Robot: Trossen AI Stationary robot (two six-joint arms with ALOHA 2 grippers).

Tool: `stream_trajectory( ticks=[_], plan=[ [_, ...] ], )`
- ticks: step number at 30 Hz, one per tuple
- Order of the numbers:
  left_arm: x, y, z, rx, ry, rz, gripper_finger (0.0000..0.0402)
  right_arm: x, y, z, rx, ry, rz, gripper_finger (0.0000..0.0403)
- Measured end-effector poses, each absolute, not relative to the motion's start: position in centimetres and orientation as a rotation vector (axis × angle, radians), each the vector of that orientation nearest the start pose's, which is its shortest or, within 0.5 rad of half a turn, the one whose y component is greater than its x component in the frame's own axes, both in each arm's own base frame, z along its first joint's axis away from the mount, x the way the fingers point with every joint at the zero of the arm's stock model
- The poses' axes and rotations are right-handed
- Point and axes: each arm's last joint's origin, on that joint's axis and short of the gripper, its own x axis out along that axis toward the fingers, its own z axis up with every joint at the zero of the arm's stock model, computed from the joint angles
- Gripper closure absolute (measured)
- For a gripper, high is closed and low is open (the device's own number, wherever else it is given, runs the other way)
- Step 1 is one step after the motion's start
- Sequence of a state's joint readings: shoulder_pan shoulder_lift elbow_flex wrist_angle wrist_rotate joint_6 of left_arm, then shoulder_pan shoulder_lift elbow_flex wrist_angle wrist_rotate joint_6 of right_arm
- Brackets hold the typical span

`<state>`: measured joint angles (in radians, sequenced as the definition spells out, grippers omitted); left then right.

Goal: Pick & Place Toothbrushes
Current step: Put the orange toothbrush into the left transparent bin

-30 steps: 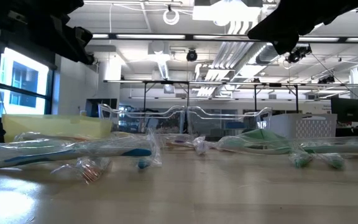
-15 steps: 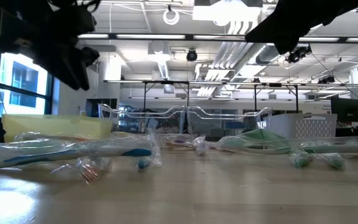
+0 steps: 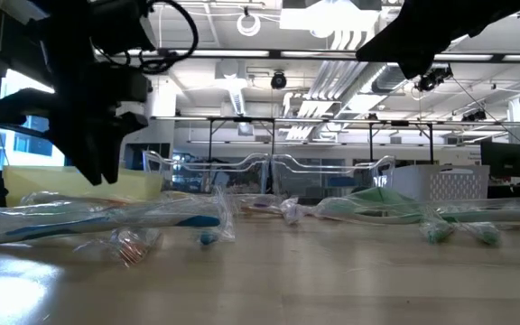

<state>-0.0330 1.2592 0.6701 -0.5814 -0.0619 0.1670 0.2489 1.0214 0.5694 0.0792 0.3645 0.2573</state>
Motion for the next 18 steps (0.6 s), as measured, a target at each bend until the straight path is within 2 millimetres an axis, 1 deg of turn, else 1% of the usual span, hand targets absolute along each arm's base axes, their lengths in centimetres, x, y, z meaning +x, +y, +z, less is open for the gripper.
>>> stream_trajectory(
  ticks=[5,12,18],
  plan=[
    [21.63,-0.53,17.3,0.102,1.202,-0.006,0.0291,21.29,4.35,24.12,0.142,0.338,-0.159,0.04],
    [21.78,-0.54,17.23,0.068,1.195,0.016,0.0291,21.28,4.35,24.11,0.142,0.338,-0.159,0.04],
    [21.78,-0.54,17.23,0.004,1.193,0.058,0.029,21.29,4.35,24.11,0.142,0.338,-0.159,0.04]
  ],
)
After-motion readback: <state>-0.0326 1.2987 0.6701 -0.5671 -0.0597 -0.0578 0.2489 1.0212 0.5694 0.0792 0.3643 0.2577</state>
